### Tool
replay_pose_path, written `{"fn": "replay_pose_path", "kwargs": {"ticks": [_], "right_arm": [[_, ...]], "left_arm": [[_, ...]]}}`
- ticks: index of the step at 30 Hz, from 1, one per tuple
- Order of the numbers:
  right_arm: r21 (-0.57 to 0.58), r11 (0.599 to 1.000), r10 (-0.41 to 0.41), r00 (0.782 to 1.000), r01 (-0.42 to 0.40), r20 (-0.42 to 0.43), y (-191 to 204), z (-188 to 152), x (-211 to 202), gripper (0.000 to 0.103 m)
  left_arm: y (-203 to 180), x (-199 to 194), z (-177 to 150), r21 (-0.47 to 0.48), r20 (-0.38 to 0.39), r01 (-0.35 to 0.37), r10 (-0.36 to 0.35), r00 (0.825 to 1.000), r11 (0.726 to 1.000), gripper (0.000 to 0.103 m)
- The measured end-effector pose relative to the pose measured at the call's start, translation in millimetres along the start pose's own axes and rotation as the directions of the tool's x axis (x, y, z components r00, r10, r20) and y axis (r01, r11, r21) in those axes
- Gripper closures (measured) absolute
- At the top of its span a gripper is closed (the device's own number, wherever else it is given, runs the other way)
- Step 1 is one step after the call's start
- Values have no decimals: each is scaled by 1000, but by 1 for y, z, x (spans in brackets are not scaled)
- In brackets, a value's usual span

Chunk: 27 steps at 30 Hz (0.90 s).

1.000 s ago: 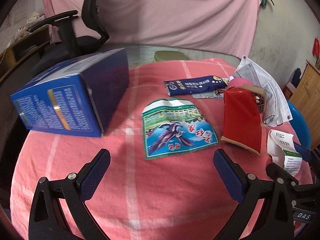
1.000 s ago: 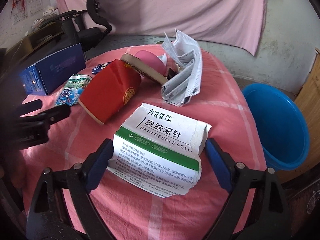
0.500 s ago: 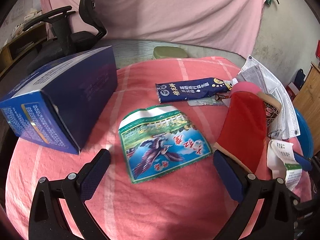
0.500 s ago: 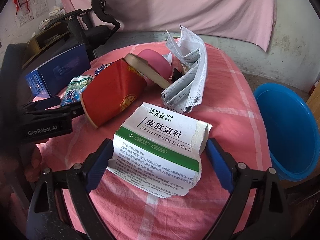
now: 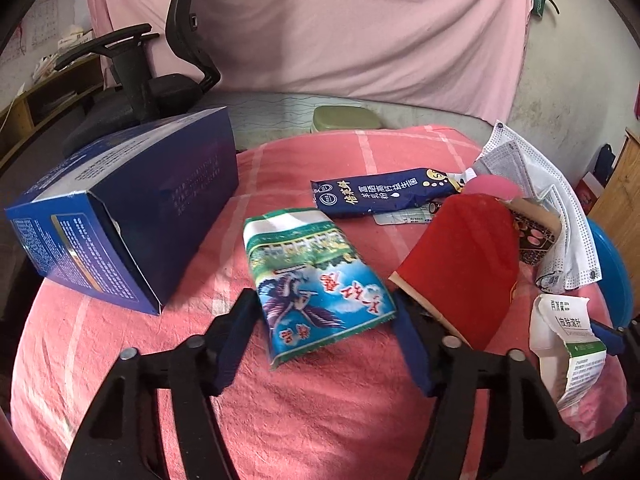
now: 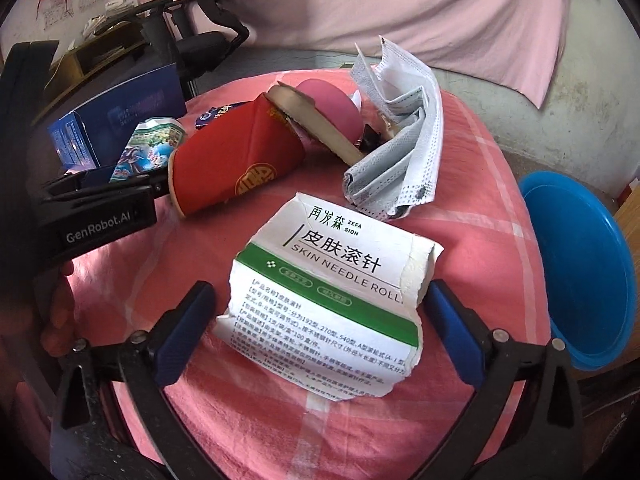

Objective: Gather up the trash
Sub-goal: 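Grasp the white needle-roll package with the right tool while the left tool grasps the green wrapper, then carry both items to the blue bucket and open both tools to drop them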

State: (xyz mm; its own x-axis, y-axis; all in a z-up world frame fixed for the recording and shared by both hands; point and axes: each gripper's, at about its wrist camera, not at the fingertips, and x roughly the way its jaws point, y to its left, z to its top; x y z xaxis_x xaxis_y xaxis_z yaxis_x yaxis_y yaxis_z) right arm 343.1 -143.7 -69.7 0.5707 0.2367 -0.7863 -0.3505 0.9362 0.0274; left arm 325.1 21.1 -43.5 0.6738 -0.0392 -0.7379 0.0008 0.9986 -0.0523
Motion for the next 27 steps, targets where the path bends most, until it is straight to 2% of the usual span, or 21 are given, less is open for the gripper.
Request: {"fn": "replay_pose_path", "kwargs": {"ticks": [4, 11, 14, 17, 22, 24, 27], "right_arm": [[19, 1000, 15, 1000, -16, 16, -4, -1, -3, 0], [4, 999, 32, 999, -32, 42, -2, -6, -11, 0], [2, 999, 42, 997, -42, 60, -2, -9, -15, 0], [15, 997, 73, 992, -75, 107, -2, -18, -25, 0], [6, 997, 75, 961, -80, 266, 0, -31, -55, 1], [3, 996, 78, 940, -84, 333, 0, -37, -68, 1], [2, 997, 68, 894, -76, 443, -5, -44, -93, 1]], "left_arm": [[4, -5, -2, -21, 9, 15, -15, 1000, 1000, 55], [14, -24, -13, -78, 43, 52, -49, 998, 996, 58], [18, -47, -22, -104, 107, 82, -71, 992, 991, 58], [24, -75, -36, -123, 201, 113, -87, 976, 986, 58], [19, -114, -54, -117, 321, 104, -61, 945, 988, 58], [13, -128, -58, -100, 362, 99, -57, 930, 990, 57], [0, -145, -65, -87, 403, 99, -56, 913, 991, 57]]}}
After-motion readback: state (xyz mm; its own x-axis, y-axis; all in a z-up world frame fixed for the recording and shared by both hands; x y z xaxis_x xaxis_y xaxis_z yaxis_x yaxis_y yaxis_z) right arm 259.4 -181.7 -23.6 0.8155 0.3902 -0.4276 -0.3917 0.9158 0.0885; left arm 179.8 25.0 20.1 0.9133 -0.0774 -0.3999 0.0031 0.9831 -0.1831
